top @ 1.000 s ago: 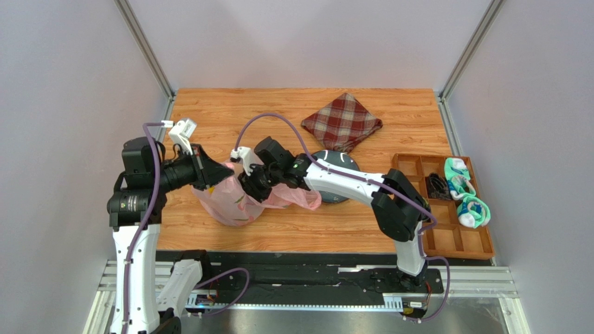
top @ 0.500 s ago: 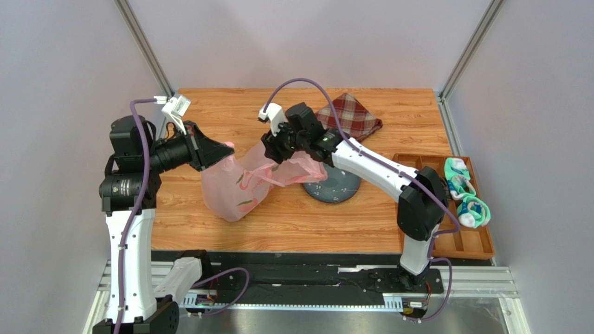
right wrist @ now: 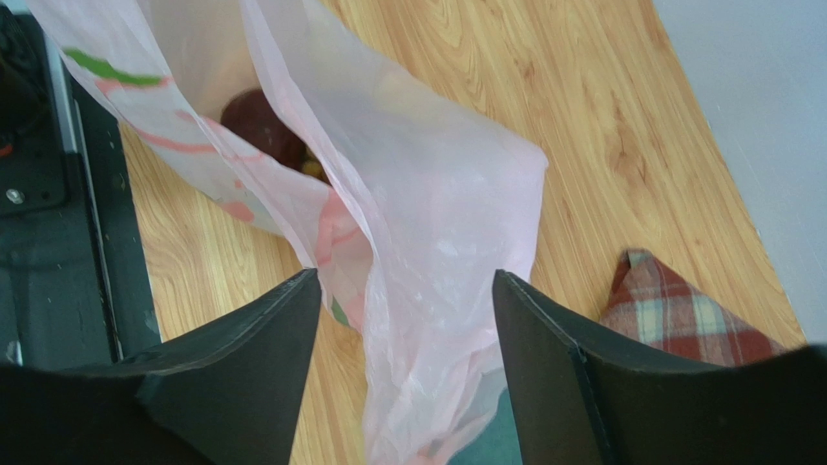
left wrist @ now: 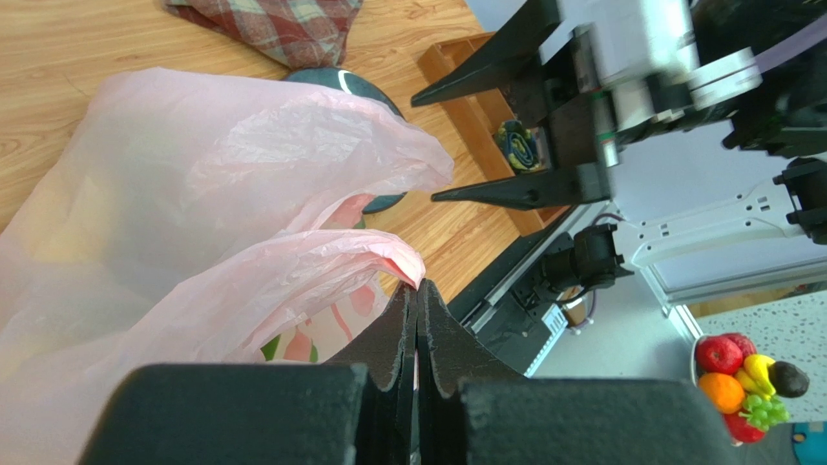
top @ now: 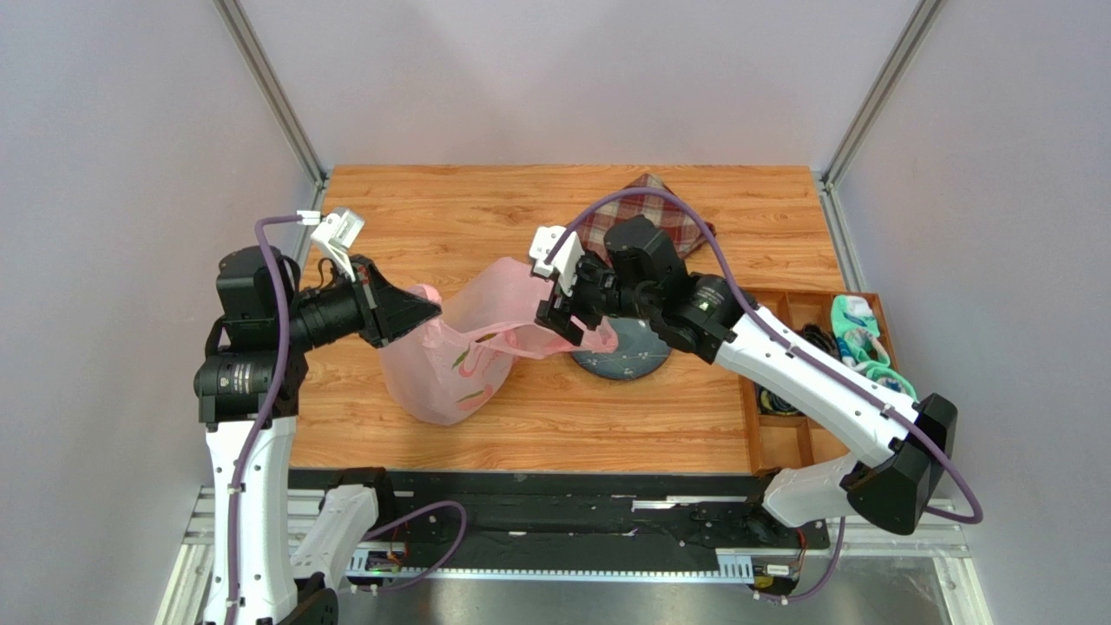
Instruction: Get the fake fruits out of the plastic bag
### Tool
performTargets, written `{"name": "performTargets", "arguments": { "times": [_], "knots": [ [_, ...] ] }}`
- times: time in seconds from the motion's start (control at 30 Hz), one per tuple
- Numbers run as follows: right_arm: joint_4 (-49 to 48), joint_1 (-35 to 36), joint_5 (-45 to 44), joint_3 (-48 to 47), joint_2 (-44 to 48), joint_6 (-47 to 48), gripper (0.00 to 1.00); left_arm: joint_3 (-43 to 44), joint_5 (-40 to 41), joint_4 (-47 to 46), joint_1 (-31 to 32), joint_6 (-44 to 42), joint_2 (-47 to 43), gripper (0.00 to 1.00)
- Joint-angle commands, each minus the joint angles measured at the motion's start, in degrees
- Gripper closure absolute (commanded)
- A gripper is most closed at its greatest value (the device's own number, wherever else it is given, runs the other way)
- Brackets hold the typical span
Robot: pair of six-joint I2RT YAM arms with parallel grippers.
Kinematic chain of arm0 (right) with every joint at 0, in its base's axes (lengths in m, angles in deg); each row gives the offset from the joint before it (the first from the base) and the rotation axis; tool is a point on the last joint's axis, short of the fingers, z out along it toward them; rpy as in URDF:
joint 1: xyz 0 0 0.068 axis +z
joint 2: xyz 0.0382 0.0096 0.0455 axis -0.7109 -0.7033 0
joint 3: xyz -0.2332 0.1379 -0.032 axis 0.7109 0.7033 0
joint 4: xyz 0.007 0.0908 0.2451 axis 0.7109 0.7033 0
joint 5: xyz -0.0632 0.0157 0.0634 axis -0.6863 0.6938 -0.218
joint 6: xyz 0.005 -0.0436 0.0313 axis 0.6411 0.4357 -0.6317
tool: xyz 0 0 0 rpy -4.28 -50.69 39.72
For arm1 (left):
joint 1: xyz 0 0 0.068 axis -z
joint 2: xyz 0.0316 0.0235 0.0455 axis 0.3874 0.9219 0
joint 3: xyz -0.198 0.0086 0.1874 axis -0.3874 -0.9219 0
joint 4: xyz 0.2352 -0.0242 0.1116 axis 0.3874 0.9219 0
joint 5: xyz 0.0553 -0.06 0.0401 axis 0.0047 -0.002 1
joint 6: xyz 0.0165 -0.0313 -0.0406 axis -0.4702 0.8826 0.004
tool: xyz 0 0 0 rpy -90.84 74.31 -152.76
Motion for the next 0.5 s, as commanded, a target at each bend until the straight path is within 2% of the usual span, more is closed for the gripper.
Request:
{"name": "performTargets", "arguments": {
  "times": [0.0,0.07,0.17,0.27,0.3,0.37,0.4,0.43,0.47],
  "knots": [
    [1.7,-0.1,-7.4,3.8,-1.1,2.1,0.23,-0.6,-0.3,0.1,-0.4,-1.4,-0.7,1.0],
    [0.5,-0.2,-11.5,3.5,-2.7,2.5,0.22,-0.7,-0.1,0.5,-0.4,-1.6,-0.9,1.0],
    [1.2,-0.2,-13.0,3.3,-5.2,3.2,0.18,-0.9,0.4,0.6,-0.4,-2.1,-0.6,1.0],
    [4.1,-0.3,-13.2,1.6,-9.1,3.1,0.21,-0.8,0.6,0.3,-0.4,-2.3,0.4,1.0],
    [3.9,-0.6,-13.6,0.9,-10.2,3.2,0.36,-0.4,1.0,0.1,-0.4,-3.0,0.8,1.0],
    [3.4,-2.3,-13.6,-5.2,-14.2,3.2,0.58,0.8,3.0,-0.2,-0.4,-4.2,3.2,1.0],
    [3.0,-3.1,-13.5,-8.1,-15.7,2.7,0.77,3.3,3.5,-0.1,-0.4,-6.2,4.3,1.0],
    [2.9,-4.1,-12.9,-12.4,-19.2,2.2,0.86,5.0,3.6,0.1,-0.4,-7.1,7.3,1.0],
    [3.1,-6.0,-11.3,-21.5,-21.2,1.7,0.94,7.0,3.6,0.1,-0.4,-7.8,9.0,1.0]
  ]
}}
